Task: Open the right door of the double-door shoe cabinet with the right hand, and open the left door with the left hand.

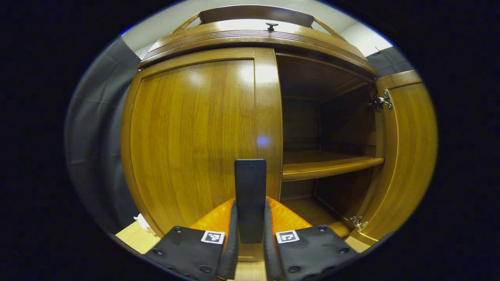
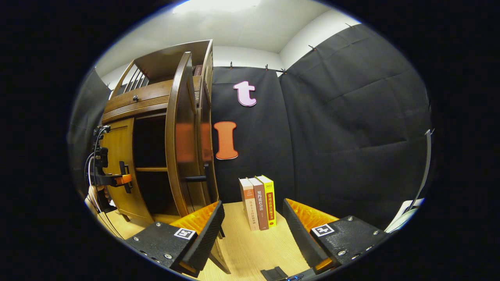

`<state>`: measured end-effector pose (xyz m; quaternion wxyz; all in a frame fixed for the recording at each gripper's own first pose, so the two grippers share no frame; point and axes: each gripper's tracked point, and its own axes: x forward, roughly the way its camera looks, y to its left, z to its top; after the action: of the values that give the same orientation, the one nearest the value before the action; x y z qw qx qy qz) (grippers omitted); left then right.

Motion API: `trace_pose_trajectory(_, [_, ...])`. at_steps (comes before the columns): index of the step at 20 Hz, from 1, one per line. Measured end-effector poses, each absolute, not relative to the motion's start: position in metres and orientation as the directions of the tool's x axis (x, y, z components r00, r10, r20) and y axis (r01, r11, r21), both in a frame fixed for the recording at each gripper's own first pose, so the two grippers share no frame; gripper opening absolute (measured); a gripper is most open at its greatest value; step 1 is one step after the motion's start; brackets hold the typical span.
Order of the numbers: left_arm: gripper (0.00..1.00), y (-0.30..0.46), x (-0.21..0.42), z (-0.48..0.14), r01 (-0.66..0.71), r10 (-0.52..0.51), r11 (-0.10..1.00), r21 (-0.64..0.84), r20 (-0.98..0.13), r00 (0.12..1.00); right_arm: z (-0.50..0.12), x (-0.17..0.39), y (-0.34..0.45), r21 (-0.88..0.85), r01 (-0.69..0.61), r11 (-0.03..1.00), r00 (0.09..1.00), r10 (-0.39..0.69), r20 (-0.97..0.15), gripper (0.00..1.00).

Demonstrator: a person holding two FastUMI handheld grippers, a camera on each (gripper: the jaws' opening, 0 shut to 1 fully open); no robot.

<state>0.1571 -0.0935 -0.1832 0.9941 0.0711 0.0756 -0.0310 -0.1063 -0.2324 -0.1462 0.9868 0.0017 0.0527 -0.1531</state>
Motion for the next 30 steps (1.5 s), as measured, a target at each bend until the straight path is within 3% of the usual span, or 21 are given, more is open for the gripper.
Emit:
trace_pose_trajectory(4, [0.24, -0.094, 0.141, -0.181, 0.109, -0.091, 0.989, 0.099, -0.17, 0.981, -0.137, -0.108, -0.222, -0.011, 0.295, 0.955, 0.951, -0.295, -0.093, 0.99])
trace_pose_trajectory(5, [0.24, -0.094, 0.136, -0.18, 0.12, -0.102, 0.988, 0.095, -0.172, 0.98, -0.136, -0.109, -0.217, -0.015, 0.289, 0.957, 0.953, -0.29, -0.093, 0.99])
trace_pose_trajectory(6, [0.24, -0.092, 0.128, -0.179, 0.131, -0.113, 0.987, 0.095, -0.174, 0.978, -0.134, -0.109, -0.213, -0.018, 0.284, 0.959, 0.954, -0.285, -0.091, 0.92])
trace_pose_trajectory(14, [0.24, -0.07, 0.069, -0.166, 0.202, -0.186, 0.977, 0.065, -0.196, 0.963, -0.102, -0.121, -0.192, -0.035, 0.293, 0.955, 0.954, -0.295, -0.052, 0.92])
trace_pose_trajectory(30, [0.24, 0.025, -0.028, -0.138, 0.164, -0.143, 0.982, 0.093, -0.202, 0.969, -0.063, -0.126, -0.117, -0.03, 0.188, 0.982, 0.981, -0.19, -0.045, 0.92])
